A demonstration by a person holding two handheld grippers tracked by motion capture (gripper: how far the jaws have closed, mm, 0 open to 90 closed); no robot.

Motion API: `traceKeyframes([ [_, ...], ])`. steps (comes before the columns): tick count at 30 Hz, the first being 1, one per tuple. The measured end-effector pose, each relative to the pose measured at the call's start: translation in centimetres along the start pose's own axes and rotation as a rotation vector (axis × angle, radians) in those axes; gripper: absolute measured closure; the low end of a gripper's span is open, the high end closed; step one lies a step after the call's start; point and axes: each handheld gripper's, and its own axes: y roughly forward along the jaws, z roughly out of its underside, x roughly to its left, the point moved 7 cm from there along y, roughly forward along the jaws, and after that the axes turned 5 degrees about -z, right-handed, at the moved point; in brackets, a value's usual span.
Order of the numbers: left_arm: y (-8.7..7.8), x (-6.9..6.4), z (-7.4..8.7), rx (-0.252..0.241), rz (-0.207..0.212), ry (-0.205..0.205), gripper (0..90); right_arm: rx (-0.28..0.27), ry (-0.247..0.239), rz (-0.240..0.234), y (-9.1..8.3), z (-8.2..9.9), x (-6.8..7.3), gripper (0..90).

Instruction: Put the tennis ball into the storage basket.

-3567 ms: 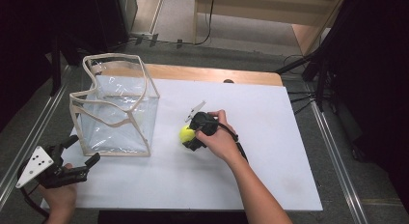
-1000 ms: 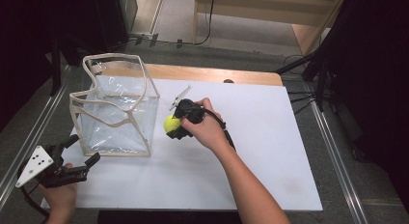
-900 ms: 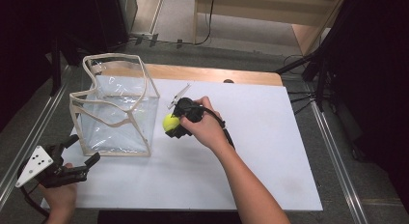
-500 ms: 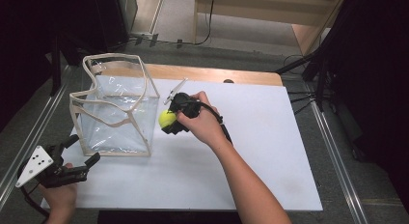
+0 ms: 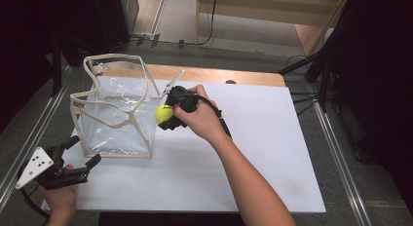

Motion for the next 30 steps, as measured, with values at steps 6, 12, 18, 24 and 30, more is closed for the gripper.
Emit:
traceKeyframes([
  [6,0.0,0.0,0.0,-0.003,0.001,-0.003,5.4,0.001,-0.013,0.001,-0.6,-0.6,0.0,23.7],
  [12,0.0,0.0,0.0,-0.002,0.0,0.0,5.4,-0.002,-0.025,0.008,-1.2,-1.3,0.1,23.7],
  [18,0.0,0.0,0.0,0.003,0.0,0.003,5.4,-0.007,-0.028,0.0,-1.9,-2.1,0.1,23.7],
  [24,0.0,0.0,0.0,0.001,0.002,0.0,5.4,-0.01,-0.034,0.006,-2.8,-2.9,0.0,23.7],
  [30,0.0,0.0,0.0,0.0,0.002,-0.001,5.3,-0.02,-0.042,-0.003,-3.5,-3.6,0.1,23.8],
])
